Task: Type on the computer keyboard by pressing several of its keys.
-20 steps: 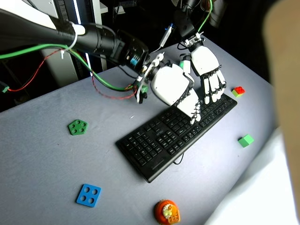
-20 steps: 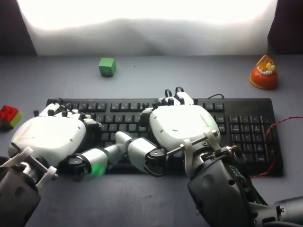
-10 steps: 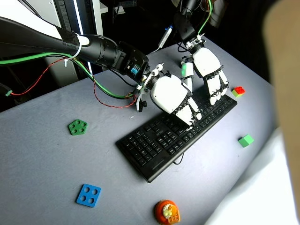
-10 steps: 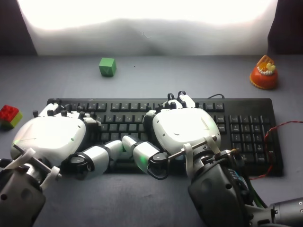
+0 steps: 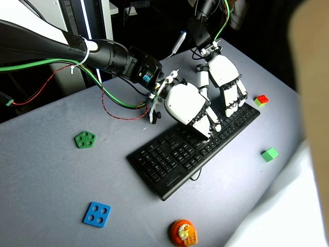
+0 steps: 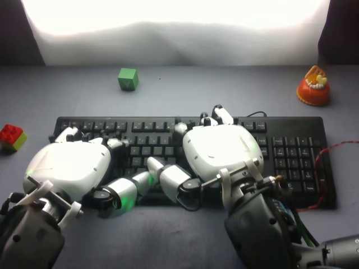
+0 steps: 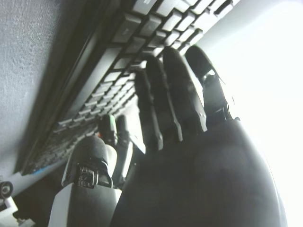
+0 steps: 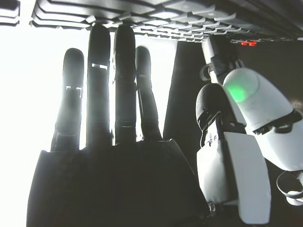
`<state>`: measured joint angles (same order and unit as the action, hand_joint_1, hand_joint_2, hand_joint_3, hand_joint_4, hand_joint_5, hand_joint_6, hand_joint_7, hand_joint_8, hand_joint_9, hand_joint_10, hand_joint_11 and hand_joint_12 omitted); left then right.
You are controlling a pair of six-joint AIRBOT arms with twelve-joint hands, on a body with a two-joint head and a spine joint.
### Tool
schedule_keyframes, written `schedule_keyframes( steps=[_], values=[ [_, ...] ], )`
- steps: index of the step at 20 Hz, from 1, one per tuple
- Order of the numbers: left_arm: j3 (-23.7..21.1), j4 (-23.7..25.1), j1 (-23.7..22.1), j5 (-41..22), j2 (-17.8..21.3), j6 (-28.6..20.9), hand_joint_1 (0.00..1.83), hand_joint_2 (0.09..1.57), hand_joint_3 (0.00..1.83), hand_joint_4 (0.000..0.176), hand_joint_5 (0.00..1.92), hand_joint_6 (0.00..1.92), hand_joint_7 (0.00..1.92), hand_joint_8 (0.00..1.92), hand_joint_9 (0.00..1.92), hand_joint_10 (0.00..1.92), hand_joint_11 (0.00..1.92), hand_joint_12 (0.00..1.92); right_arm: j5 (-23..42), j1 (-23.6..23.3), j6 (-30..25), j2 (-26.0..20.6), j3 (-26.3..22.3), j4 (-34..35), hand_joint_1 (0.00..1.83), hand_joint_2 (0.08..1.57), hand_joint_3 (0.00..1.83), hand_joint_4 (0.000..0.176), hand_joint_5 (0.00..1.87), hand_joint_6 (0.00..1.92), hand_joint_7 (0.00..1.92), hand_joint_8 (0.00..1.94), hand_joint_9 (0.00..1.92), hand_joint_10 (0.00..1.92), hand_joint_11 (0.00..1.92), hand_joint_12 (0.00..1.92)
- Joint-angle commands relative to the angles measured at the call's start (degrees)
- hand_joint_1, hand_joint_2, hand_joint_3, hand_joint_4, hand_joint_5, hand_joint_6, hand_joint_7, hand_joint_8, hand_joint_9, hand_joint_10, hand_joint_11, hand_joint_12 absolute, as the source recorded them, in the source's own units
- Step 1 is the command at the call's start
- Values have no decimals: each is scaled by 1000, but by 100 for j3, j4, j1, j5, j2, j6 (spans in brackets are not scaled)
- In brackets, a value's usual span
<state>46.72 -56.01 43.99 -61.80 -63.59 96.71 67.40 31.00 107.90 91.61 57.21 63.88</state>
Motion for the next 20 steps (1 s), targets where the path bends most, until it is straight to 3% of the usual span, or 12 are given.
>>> schedule_keyframes(
  steps=[1,3,4,6,12,20],
  values=[
    [0,405,-34,-381,-17,-70,10,1297,1,0,640,3,554,14,430,9,0,1045,145,-1,-6,3,-41,-434,140,1225,1,0,592,563,776,46,348,699,0,1474],
    [-1,405,-44,-380,3,-70,35,1302,1,0,514,0,603,4,556,25,38,1045,159,12,-4,-22,-59,-434,140,1227,1,0,396,577,799,42,478,787,0,1596],
    [1,404,-53,-378,8,-70,35,1302,1,0,514,0,603,4,556,25,38,1045,161,16,-3,-46,-84,-434,140,1227,1,0,396,577,799,42,478,787,0,1596],
    [6,404,-73,-357,15,-70,53,1310,1,17,387,0,504,0,581,5,98,1038,172,18,-2,-83,-151,-434,123,1231,2,0,293,566,773,29,487,923,0,1736],
    [22,404,-130,-352,44,-70,42,1295,0,55,296,0,383,0,476,0,37,1057,188,7,9,-158,-309,-434,119,1233,1,0,222,477,701,0,435,902,3,1730],
    [26,402,-302,-231,261,-55,33,1259,0,56,295,0,331,0,390,1,0,1021,141,-16,9,-161,-305,-435,122,1230,0,0,234,463,641,0,356,862,0,1705]
  ],
)
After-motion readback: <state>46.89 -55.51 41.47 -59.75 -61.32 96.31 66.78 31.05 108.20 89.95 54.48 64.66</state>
